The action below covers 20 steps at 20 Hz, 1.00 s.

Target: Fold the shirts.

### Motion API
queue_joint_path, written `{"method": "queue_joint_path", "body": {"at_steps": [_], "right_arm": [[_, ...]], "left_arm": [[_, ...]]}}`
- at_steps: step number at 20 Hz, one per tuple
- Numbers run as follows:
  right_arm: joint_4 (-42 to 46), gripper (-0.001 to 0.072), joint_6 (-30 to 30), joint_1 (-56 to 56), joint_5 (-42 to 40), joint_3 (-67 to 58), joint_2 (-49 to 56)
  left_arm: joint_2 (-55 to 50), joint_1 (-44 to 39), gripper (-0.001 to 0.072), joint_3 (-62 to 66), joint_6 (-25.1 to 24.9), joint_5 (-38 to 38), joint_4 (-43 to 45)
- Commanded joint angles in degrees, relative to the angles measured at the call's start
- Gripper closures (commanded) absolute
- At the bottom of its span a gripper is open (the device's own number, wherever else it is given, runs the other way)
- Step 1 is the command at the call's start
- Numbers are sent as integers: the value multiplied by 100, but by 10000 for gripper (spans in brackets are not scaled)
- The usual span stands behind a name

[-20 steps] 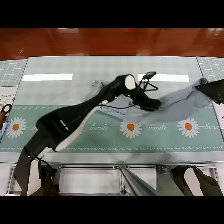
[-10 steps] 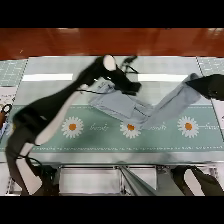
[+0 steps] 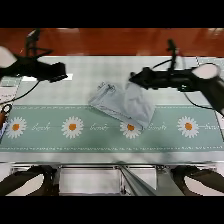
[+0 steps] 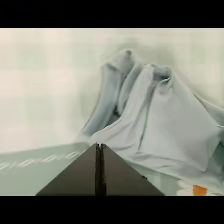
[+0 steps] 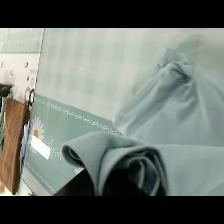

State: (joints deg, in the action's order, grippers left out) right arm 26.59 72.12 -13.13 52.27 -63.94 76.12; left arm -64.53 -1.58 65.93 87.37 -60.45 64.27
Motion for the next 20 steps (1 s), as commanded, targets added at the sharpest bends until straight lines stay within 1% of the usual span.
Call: {"method": "queue_joint_path", "body": {"at_steps": [1,4,9,10,11,12,14,15,16,17,18,19,20], "right_arm": [[-411,685,-127,-678,-345,-916,1504],[-669,685,-79,-861,-282,-1615,2277],[-739,685,7,-1034,-332,-2037,2789],[-728,662,-22,-1032,-332,-2037,2815],[-699,467,-15,-1032,-310,-2037,2826],[-706,301,-24,-1003,-184,-2037,2804],[-695,302,-7,-732,387,-2037,2660],[-671,303,57,-431,874,-2037,2492],[-577,303,118,-33,1449,-2037,2253],[-328,303,188,389,2015,-2037,1961],[190,303,328,837,2588,-2037,1602],[1097,304,492,1322,3193,-2024,1147],[2406,304,616,1738,3716,-1958,636]], "left_arm": [[1379,850,689,-1445,-142,39,70],[1888,1062,689,-2155,-140,46,66],[1878,1049,689,-2481,-142,229,-96],[1873,1047,689,-2481,-146,286,-170],[1862,1047,688,-2481,-190,330,-267],[1849,1047,689,-2481,-227,369,-352],[1829,1051,689,-2476,-302,568,-409],[1821,1095,689,-2465,-481,750,-407],[1812,1213,689,-2417,-527,844,-409],[1812,1436,689,-2315,-522,831,-428],[1823,1676,688,-2194,-525,739,-511],[1825,1952,689,-2052,-529,588,-673],[1832,2186,689,-1954,-531,463,-850]]}}
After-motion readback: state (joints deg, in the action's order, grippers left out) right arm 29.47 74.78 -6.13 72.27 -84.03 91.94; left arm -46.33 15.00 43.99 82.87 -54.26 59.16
